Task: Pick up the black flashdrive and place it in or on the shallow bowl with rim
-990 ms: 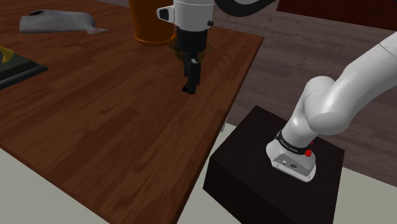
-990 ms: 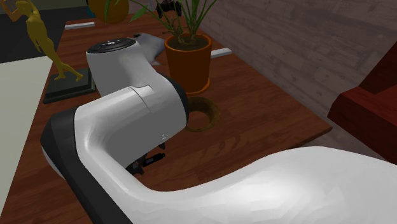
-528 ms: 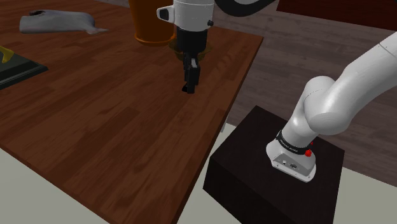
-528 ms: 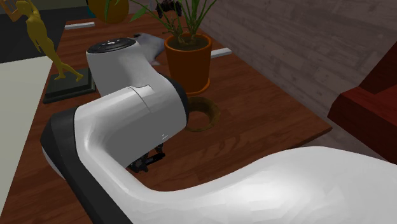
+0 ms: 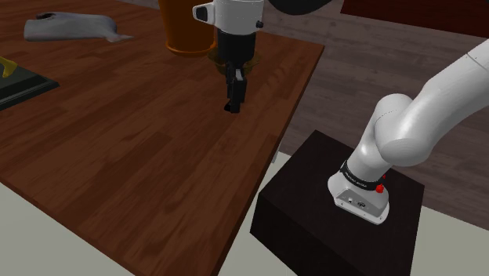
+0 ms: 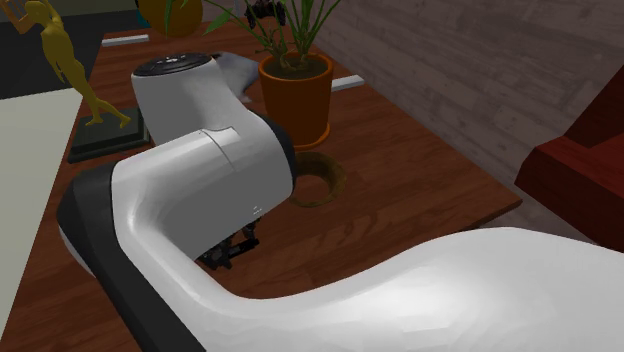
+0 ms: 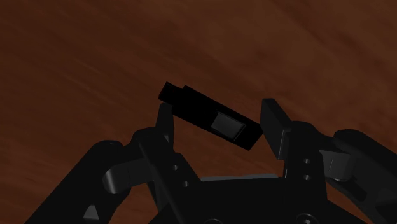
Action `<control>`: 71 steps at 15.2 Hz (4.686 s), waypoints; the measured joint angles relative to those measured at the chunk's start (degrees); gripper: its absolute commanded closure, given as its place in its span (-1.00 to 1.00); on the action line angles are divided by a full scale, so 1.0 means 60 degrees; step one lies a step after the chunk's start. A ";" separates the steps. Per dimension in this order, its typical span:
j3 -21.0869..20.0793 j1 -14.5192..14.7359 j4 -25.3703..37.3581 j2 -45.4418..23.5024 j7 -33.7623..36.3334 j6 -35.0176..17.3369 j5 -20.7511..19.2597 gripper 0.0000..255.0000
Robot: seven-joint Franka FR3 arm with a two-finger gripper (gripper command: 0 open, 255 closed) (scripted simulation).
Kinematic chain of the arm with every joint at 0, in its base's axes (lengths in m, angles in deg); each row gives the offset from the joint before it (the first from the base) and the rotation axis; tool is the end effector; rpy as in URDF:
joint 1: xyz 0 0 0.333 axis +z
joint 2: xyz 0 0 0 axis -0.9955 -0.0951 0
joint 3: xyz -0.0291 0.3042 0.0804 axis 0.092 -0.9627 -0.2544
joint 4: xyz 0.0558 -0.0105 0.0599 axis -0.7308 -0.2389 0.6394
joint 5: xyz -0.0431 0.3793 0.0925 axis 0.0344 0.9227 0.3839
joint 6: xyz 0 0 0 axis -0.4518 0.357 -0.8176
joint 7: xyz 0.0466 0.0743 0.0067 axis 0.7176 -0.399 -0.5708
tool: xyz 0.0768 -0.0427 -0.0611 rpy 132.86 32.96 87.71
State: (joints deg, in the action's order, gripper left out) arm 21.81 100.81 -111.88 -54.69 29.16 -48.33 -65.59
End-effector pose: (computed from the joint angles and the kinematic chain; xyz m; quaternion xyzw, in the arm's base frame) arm 0.3533 0.2895 0.5448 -0.9045 -0.4262 -0.0083 0.0126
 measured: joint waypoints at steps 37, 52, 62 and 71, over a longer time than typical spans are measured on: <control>0.2054 -0.1360 0.4893 -0.2135 -0.2877 0.2992 -0.0950 1.00; 0.2128 -0.1406 0.2663 -0.1770 -0.3099 0.1139 -0.0915 1.00; 0.2124 -0.1404 0.2604 -0.1760 -0.3097 0.1083 -0.0913 -1.00; 0.2143 -0.1421 0.3969 -0.1955 -0.3073 0.2246 -0.0942 -1.00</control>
State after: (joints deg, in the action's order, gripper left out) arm 34.66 92.28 -88.07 -66.42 10.73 -34.86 -71.25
